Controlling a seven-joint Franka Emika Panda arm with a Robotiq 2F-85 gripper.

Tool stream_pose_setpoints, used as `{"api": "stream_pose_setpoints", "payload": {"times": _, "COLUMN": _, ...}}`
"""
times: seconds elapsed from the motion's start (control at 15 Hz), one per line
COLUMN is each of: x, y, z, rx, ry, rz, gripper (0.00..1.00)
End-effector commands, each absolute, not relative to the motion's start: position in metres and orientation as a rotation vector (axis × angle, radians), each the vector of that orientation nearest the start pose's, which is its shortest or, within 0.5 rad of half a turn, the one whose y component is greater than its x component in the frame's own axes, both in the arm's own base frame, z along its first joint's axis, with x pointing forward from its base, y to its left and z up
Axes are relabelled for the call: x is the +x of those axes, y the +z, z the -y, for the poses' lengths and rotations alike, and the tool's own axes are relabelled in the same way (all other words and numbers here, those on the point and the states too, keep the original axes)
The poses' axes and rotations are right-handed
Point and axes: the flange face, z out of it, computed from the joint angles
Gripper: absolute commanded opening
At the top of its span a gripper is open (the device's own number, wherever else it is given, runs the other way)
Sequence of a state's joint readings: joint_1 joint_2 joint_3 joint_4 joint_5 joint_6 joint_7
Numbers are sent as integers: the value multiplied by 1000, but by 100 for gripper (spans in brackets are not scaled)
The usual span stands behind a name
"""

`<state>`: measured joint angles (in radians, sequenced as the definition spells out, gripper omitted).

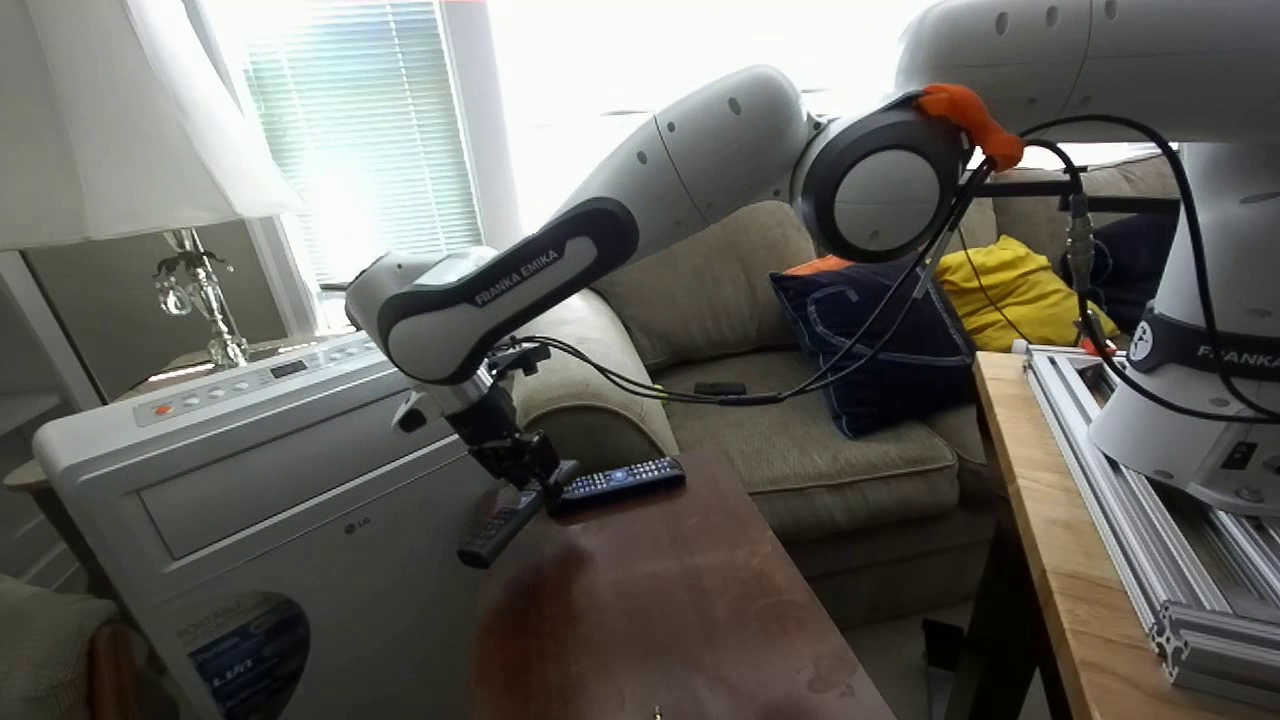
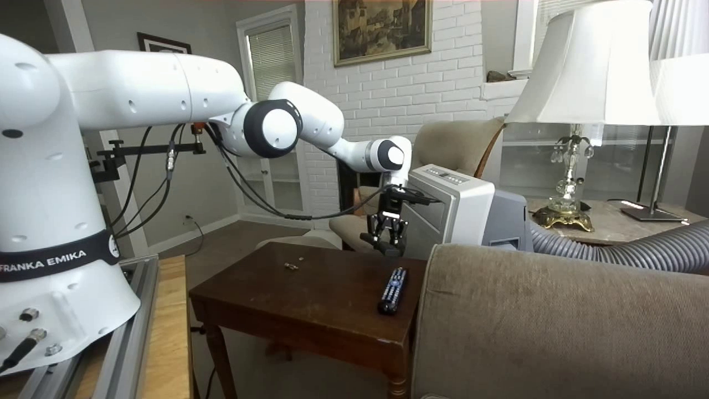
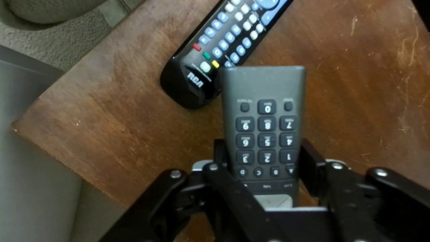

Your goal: Move the remote on the sofa to the table

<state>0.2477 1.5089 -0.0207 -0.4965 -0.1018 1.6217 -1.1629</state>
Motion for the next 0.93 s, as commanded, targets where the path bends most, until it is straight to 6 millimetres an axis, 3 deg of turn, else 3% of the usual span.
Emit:
{"api": "stream_pose_setpoints", "payload": {"times": 0.0, "x": 727, "y": 50, "z": -165, "rx": -2283, "ry": 606, "rz": 1975, "gripper": 53}}
{"api": "stream_pose_setpoints", "payload": {"times": 0.2, "x": 727, "y": 49, "z": -164, "rx": -2287, "ry": 603, "rz": 1972, "gripper": 53}}
{"api": "stream_pose_setpoints", "payload": {"times": 0.27, "x": 727, "y": 49, "z": -164, "rx": -2287, "ry": 602, "rz": 1971, "gripper": 28}}
{"api": "stream_pose_setpoints", "payload": {"times": 0.4, "x": 728, "y": 52, "z": -167, "rx": -2314, "ry": 592, "rz": 1957, "gripper": 28}}
{"api": "stream_pose_setpoints", "payload": {"times": 0.87, "x": 700, "y": 9, "z": -179, "rx": -2336, "ry": 725, "rz": 1849, "gripper": 28}}
